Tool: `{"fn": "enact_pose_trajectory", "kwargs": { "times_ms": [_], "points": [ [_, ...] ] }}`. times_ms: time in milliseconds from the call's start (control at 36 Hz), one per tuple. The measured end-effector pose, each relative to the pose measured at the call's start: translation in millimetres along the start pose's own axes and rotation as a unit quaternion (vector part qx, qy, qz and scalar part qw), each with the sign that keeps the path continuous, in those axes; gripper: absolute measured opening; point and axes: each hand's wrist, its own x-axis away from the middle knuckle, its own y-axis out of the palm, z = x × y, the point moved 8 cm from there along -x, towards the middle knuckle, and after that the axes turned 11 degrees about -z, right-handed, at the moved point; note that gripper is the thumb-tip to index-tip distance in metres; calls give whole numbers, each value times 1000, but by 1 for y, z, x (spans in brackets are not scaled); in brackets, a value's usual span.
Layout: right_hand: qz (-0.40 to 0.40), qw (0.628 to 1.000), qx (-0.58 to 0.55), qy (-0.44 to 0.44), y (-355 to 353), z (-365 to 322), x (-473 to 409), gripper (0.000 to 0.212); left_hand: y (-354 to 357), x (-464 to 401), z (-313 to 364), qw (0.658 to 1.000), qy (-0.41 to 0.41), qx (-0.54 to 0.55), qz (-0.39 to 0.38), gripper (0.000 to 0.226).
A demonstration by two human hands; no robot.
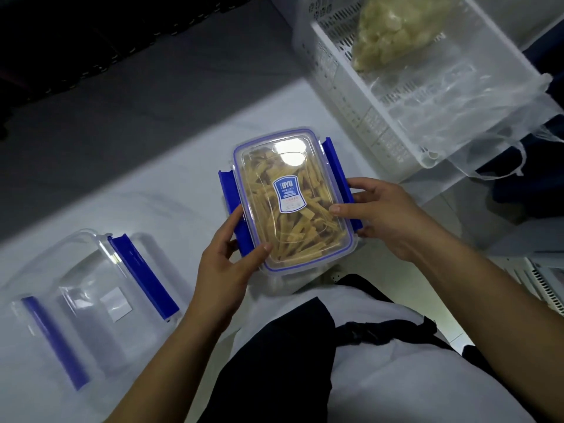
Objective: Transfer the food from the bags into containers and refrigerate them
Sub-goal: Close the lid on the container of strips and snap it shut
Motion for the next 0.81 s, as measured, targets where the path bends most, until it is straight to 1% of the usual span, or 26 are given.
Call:
{"fn": "enact_pose_trajectory", "kwargs": {
  "times_ms": [111,167,222,278,333,500,583,667,806],
  "points": [
    [13,999,46,-2,0,-4,2,60,1,1,0,1000,-6,-5,3,76],
    [21,997,70,-11,-1,-6,3,59,2,2,4,1000,0,-4,2,83],
    [18,997,72,-15,0,-7,2,60,1,1,7,1000,5,-5,1,90],
    [14,998,62,-15,1,-8,0,61,2,-1,6,1000,-8,16,3,92],
    [23,998,59,-22,2,-8,0,57,5,-2,7,1000,-15,22,6,87],
    [54,995,82,-35,4,-9,-1,49,11,1,10,999,4,14,29,71],
    [65,990,118,-32,6,-13,0,49,11,1,13,1000,7,12,26,73],
    [74,985,155,-20,7,-16,0,45,13,1,18,1000,14,1,22,81],
    [68,986,150,-6,5,-18,-1,51,13,2,18,1000,17,-4,20,82]
  ]
}}
